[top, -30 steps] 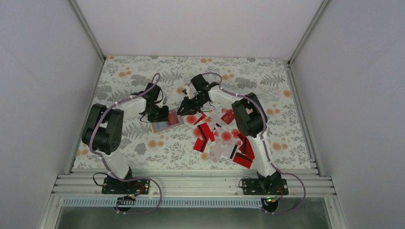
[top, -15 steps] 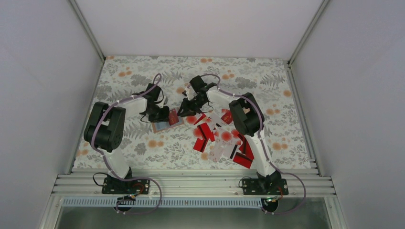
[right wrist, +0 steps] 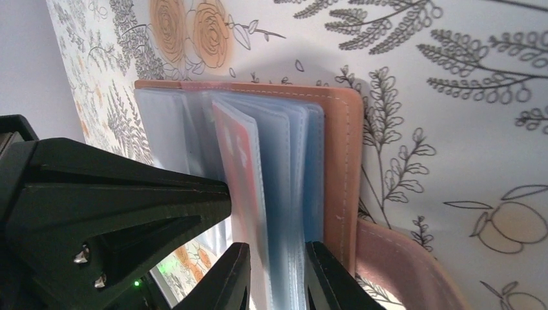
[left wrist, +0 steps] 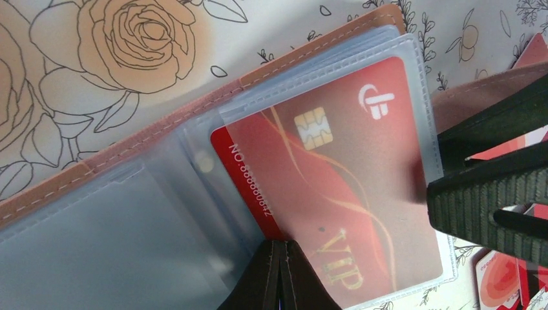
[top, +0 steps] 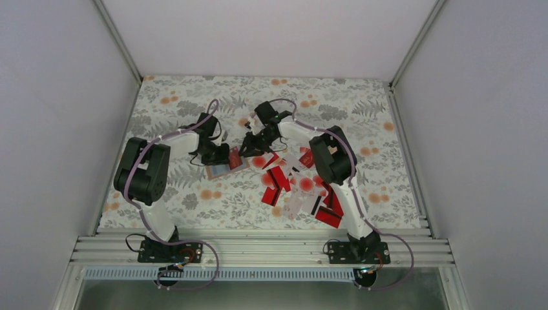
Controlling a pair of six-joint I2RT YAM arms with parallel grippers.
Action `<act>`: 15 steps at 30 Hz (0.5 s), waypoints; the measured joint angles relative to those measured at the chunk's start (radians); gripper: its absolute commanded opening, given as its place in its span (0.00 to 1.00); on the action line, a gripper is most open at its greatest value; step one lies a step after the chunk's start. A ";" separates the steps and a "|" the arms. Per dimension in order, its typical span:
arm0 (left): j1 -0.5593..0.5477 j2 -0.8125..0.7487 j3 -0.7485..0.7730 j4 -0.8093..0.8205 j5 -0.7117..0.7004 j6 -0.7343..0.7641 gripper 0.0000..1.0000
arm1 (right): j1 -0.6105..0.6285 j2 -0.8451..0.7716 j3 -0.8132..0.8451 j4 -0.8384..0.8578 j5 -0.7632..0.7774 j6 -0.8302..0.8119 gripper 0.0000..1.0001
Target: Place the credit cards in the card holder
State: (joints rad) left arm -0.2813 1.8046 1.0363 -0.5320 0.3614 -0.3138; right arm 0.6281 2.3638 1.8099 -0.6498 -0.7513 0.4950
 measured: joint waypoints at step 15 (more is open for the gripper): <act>0.003 0.005 0.002 0.008 0.016 0.000 0.02 | 0.020 -0.016 0.014 -0.051 0.098 -0.029 0.33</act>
State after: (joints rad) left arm -0.2779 1.8095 1.0378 -0.5236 0.3771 -0.3138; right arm 0.6483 2.3482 1.8240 -0.7013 -0.6529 0.4656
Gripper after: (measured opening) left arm 0.026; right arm 0.313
